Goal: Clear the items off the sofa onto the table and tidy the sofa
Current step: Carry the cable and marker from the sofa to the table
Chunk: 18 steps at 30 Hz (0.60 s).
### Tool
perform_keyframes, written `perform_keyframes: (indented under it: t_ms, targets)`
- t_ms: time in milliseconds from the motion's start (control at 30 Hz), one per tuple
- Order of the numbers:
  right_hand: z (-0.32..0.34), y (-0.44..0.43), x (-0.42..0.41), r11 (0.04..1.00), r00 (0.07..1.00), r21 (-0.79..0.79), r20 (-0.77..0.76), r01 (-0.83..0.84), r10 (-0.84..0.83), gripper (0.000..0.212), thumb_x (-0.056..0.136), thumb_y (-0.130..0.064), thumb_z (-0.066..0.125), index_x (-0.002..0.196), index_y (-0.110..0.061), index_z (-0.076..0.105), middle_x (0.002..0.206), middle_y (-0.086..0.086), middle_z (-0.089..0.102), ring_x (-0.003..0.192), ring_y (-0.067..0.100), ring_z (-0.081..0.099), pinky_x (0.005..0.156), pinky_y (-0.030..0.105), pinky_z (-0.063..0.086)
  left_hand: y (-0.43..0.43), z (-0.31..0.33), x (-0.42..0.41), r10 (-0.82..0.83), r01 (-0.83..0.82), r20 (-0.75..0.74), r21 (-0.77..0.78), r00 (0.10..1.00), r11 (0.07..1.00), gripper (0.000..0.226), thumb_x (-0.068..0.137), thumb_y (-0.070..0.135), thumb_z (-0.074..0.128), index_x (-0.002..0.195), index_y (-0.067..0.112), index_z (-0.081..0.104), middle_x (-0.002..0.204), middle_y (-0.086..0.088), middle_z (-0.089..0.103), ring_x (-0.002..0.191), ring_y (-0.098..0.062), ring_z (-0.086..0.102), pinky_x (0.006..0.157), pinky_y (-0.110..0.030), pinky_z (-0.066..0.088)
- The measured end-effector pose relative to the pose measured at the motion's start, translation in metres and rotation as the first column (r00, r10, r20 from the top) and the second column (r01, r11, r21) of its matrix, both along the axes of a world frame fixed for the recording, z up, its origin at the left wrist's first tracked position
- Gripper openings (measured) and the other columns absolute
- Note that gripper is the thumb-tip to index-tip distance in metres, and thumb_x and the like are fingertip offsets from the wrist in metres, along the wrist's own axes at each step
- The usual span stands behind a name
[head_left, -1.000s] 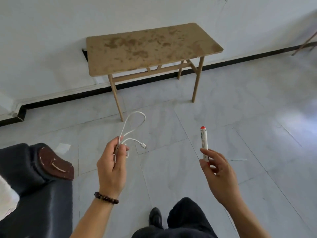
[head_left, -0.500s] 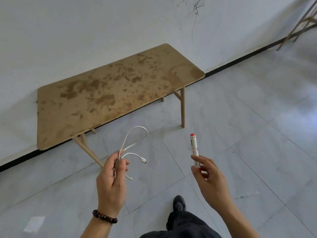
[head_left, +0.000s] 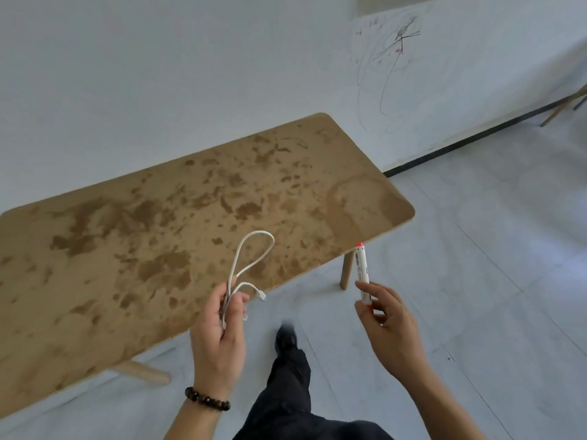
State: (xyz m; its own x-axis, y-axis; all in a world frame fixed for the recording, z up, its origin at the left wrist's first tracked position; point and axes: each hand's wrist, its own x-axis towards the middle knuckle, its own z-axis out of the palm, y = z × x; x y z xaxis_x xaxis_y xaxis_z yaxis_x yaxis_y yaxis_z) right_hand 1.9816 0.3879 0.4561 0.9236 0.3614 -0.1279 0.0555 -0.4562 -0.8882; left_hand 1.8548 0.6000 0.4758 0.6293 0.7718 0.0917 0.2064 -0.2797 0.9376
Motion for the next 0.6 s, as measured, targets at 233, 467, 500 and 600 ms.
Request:
perform_keyframes:
  t_ms: [233,467,500,600]
  targets:
    - [0.023,0.083,0.142,0.998,0.999,-0.065,0.051,0.006,-0.002,0.039,0.094,-0.011,0.064,0.110,-0.047,0.060,0.119,-0.025,0.056,0.093,-0.003,0.060,0.074,0.008,0.049,0.090,0.018,0.173,-0.138,0.138,0.013,-0.122,0.990,0.983,0.027,0.099,0.021,0.048,0.125,0.019,0.057,0.098,0.012,0.072,0.090,-0.009,0.068,0.075,-0.021,0.055]
    - [-0.004,0.131,0.262,0.992,0.999,-0.119,0.029,0.043,-0.040,0.033,0.094,-0.013,0.064,0.117,-0.037,0.067,0.119,-0.022,0.058,0.085,0.004,0.061,0.075,0.009,0.046,0.134,0.000,0.316,-0.179,0.177,-0.026,-0.065,0.983,0.982,0.027,0.100,0.024,0.047,0.123,0.015,0.058,0.098,0.010,0.072,0.079,-0.012,0.067,0.069,-0.020,0.054]
    - [-0.013,0.137,0.282,0.991,1.000,-0.132,0.022,0.019,-0.016,0.033,0.094,-0.012,0.064,0.118,-0.034,0.068,0.119,-0.022,0.058,0.087,0.003,0.060,0.076,0.010,0.047,0.137,-0.009,0.336,-0.177,0.173,-0.049,-0.079,0.983,0.982,0.026,0.100,0.023,0.047,0.122,0.014,0.057,0.098,0.010,0.071,0.082,-0.009,0.066,0.071,-0.017,0.052]
    - [-0.030,0.157,0.346,0.985,0.997,-0.155,-0.036,-0.080,0.075,0.035,0.095,-0.012,0.061,0.123,-0.032,0.066,0.119,-0.022,0.057,0.083,0.006,0.063,0.076,0.020,0.054,0.146,-0.029,0.391,-0.134,0.118,-0.145,-0.115,0.980,0.986,0.019,0.101,0.017,0.047,0.116,0.018,0.058,0.095,0.010,0.064,0.082,-0.001,0.062,0.072,-0.013,0.048]
